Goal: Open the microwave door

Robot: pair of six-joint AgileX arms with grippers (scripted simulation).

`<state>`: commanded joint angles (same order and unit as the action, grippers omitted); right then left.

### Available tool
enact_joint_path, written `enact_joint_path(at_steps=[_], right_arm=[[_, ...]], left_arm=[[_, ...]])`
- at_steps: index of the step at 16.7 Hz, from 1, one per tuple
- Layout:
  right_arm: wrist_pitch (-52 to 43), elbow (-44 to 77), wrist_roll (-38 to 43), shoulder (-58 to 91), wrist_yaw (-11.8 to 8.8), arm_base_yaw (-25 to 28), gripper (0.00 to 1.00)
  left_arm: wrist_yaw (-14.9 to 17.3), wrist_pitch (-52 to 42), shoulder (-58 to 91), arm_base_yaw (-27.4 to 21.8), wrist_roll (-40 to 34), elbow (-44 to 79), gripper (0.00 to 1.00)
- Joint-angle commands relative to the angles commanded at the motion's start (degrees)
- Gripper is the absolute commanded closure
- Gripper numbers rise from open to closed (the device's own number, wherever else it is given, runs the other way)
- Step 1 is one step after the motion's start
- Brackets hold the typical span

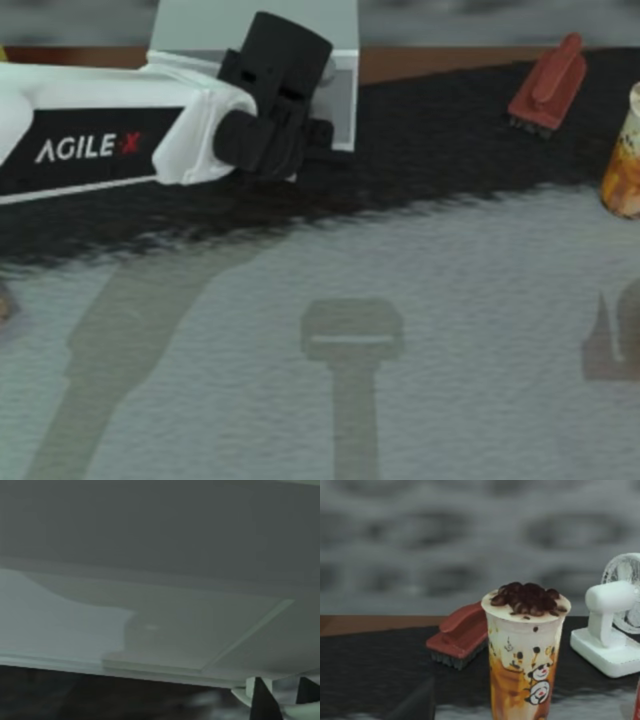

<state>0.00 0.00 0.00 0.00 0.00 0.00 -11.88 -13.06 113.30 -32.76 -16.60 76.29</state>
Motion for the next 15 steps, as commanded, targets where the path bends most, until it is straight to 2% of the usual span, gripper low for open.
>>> enact_joint_path(at_steps=[15], right_arm=[[0.0,0.0,0.0,0.0,0.0,0.0,0.00]], left_arm=[[0.6,0.4,-0.5,0.3,1.0,-1.1,1.00]])
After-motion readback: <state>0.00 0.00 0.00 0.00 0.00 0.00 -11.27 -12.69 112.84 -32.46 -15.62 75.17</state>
